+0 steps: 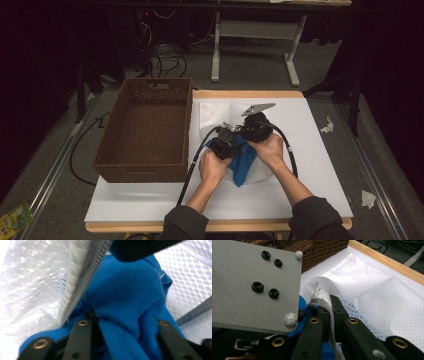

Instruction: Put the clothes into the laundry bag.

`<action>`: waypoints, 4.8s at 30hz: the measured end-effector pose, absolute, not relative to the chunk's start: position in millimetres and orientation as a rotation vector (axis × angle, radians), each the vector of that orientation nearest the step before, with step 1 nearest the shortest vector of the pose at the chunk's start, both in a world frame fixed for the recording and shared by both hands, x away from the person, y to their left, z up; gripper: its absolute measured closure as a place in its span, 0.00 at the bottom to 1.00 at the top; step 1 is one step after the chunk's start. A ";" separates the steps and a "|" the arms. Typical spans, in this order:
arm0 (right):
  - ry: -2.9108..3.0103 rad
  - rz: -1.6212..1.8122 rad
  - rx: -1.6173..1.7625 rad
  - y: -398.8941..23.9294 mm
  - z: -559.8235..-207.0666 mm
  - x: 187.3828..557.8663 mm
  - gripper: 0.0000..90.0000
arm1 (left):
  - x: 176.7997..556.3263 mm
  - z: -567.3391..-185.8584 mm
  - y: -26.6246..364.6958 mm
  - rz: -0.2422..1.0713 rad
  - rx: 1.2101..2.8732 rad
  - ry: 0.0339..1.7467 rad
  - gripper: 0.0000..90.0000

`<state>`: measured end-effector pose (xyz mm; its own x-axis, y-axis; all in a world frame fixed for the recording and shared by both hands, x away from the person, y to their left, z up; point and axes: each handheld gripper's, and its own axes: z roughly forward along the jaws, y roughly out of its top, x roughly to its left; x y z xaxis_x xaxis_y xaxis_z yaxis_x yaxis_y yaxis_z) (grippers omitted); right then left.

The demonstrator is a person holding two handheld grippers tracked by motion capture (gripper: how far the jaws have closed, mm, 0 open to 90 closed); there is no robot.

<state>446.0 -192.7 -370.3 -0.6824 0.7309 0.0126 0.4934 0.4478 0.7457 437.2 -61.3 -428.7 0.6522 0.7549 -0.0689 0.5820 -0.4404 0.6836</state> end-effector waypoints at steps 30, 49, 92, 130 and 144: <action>2.393 1.072 1.092 -195.2 -377.3 448.7 0.99 | 388.8 -441.4 -52.6 0.388 2.258 0.868 0.23; 2.401 1.069 1.093 -197.4 -380.2 450.9 1.00 | 403.0 -459.8 -58.7 0.381 2.329 0.927 0.62; 2.385 1.097 1.115 -208.1 -382.6 450.7 1.00 | 448.5 -447.8 -71.1 0.497 2.148 1.010 0.68; 2.404 1.071 1.126 -201.4 -388.4 456.1 1.00 | 418.2 -456.2 -72.9 0.425 2.326 0.871 0.92; 2.390 1.113 1.135 -206.7 -382.9 453.2 1.00 | 435.3 -444.1 -73.6 0.492 2.102 0.928 0.95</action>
